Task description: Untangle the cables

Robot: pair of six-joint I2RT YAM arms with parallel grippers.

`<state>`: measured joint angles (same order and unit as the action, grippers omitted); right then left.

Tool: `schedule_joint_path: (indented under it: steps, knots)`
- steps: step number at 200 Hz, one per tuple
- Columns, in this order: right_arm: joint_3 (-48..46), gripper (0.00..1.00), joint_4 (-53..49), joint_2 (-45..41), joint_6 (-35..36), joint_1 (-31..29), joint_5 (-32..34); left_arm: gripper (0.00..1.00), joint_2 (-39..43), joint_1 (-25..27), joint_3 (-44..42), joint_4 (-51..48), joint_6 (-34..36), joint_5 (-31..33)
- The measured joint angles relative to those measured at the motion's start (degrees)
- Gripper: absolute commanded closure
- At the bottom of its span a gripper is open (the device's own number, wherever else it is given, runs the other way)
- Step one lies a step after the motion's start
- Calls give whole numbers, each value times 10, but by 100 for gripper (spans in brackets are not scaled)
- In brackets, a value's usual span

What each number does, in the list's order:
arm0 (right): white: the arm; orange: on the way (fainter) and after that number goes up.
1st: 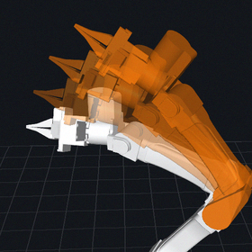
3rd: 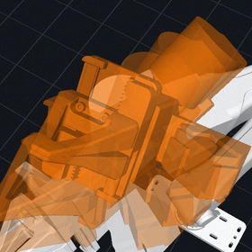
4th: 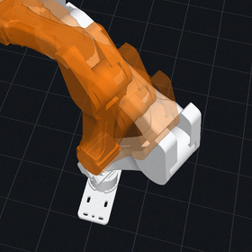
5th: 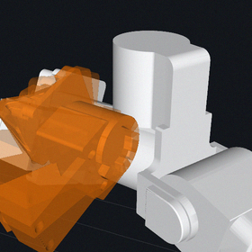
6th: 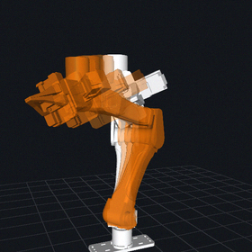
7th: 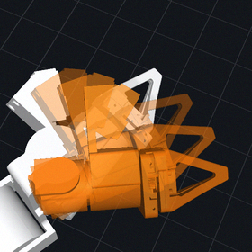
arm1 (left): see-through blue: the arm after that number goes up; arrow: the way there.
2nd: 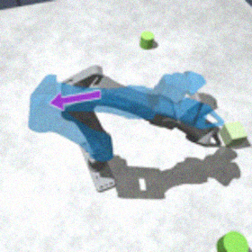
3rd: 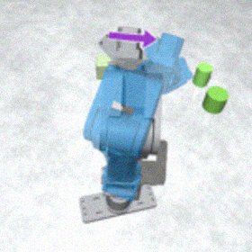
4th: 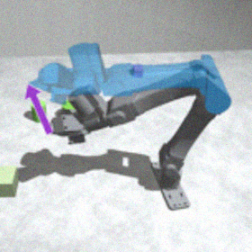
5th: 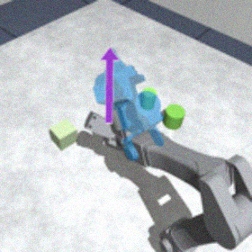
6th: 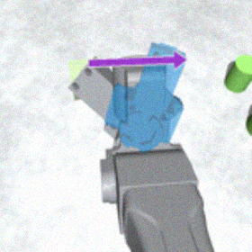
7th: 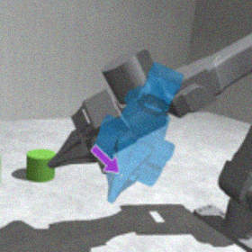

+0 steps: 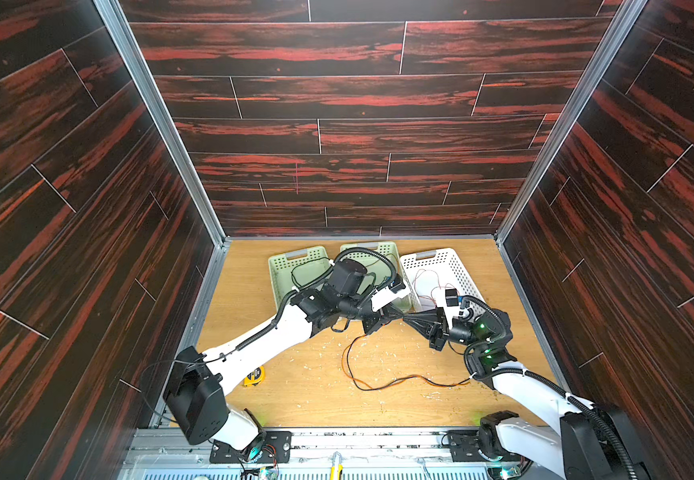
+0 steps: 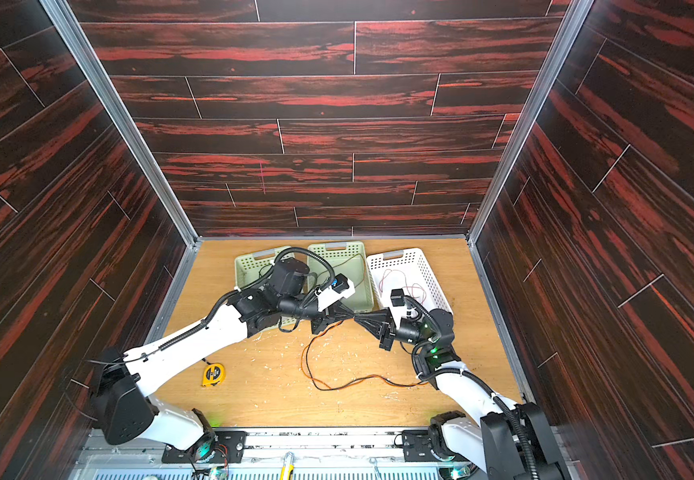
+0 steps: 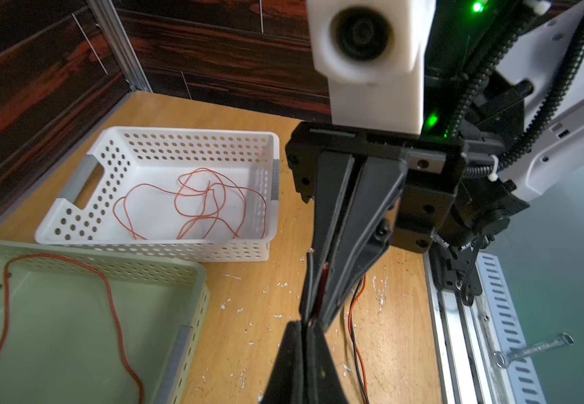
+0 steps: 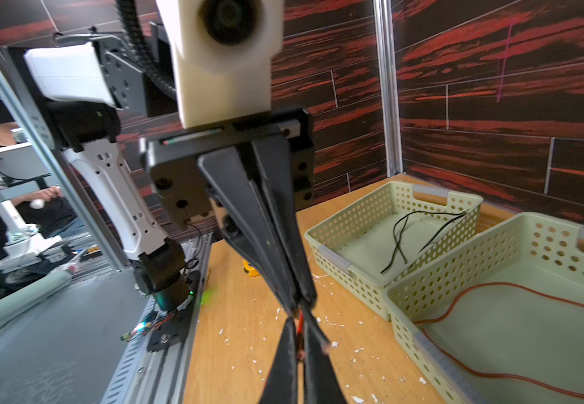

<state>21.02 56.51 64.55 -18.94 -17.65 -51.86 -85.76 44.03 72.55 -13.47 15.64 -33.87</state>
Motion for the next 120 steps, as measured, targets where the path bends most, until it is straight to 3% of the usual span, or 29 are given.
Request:
schedule_joint_path:
  steps: [30, 80, 120]
  knots:
    - [2, 100, -36, -10, 31, 0, 31, 100, 23, -3, -17, 39, -16, 24]
    - [35, 100, -130, -55, 93, 0, 117, 100, 72, -21, -33, 91, -33, 121]
    - [139, 100, -237, -65, 152, 0, 167, 100, 100, -49, -25, 111, -49, 184]
